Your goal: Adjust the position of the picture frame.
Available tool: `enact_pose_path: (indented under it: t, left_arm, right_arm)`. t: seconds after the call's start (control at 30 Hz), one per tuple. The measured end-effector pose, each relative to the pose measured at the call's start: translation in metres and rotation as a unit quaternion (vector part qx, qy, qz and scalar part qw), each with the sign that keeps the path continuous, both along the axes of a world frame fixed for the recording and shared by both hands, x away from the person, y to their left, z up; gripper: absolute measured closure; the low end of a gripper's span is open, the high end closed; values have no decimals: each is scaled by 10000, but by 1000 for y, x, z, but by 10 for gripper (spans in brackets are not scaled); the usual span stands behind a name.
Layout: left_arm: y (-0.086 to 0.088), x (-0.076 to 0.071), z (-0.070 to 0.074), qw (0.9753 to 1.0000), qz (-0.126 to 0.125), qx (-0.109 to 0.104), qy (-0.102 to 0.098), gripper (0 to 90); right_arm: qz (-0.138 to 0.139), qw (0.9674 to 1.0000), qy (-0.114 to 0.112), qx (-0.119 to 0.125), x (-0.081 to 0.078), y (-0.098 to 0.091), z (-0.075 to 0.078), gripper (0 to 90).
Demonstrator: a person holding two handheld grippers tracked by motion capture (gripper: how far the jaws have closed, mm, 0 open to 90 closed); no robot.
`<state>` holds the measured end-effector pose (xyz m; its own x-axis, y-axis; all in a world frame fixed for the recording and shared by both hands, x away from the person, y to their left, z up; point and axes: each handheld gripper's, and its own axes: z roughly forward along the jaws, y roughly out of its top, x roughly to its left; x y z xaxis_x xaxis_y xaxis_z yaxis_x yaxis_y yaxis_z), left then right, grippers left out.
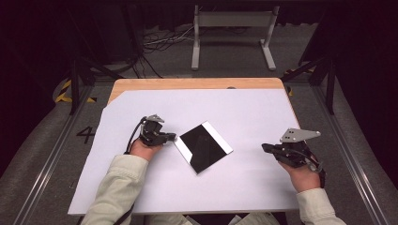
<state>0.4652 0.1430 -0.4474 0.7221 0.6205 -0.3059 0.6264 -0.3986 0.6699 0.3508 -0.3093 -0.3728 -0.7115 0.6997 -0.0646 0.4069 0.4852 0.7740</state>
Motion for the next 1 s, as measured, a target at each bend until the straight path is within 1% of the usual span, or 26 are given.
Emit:
enact_pose_path:
  t: [0.07,0.1,0.23,0.3,0.37,0.43,0.53,0.6,0.63,0.7,0.73,0.77,0.8,0.83,0.87,0.9,0.97,1.0]
  left_arm:
    - [-2,-3,1,9998,-160,11,82,900]
    - [-3,-4,1,9997,-235,20,69,900]
    - [-11,-14,3,9977,-651,116,149,900]
    - [-16,-20,3,9957,-882,120,237,900]
    - [-19,-25,4,9942,-1030,141,258,900]
    - [-22,-30,4,9931,-1131,146,292,900]
    - [-30,-37,2,9909,-1294,50,358,900]
    - [-37,-42,3,9894,-1413,79,337,900]
    - [-41,-44,3,9881,-1499,95,320,900]
    - [-50,-49,2,9851,-1681,47,356,900]
    - [-56,-51,0,9828,-1799,57,405,900]
    - [-63,-54,-3,9805,-1908,134,452,900]
    - [-68,-58,-3,9805,-1920,136,389,900]
    - [-73,-60,-1,9807,-1910,212,353,900]
    - [-73,-60,-1,9807,-1910,212,353,900]
    - [-80,-63,0,9806,-1923,299,252,900]
    - [-88,-66,0,9803,-1943,271,241,900]
    - [-92,-67,0,9794,-1986,295,197,900]
  right_arm:
    - [-24,10000,2,31,0,-2,1,900]
    - [-34,10000,9,42,0,-3,1,900]
    - [-26,10000,25,42,1,-3,0,900]
    - [-13,10000,33,38,1,-2,1,900]
    - [4,10000,23,31,1,-2,1,900]
    - [9,10000,25,30,1,-2,1,900]
    - [2,10000,31,46,1,-2,2,900]
    - [3,10000,41,50,1,-2,2,900]
    - [8,10000,43,50,1,-2,2,900]
    - [11,10000,46,51,2,-1,2,900]
    - [13,10000,51,52,2,-1,1,900]
    - [13,10000,54,49,2,-1,1,900]
    - [13,10000,58,51,2,-2,1,900]
    - [10,10000,59,53,2,-2,2,900]
    - [10,10000,59,53,2,-2,2,900]
    - [-11,10000,52,68,2,-3,2,900]
    - [-3,10000,56,66,1,-4,2,900]
    - [-7,10000,58,65,1,-4,2,900]
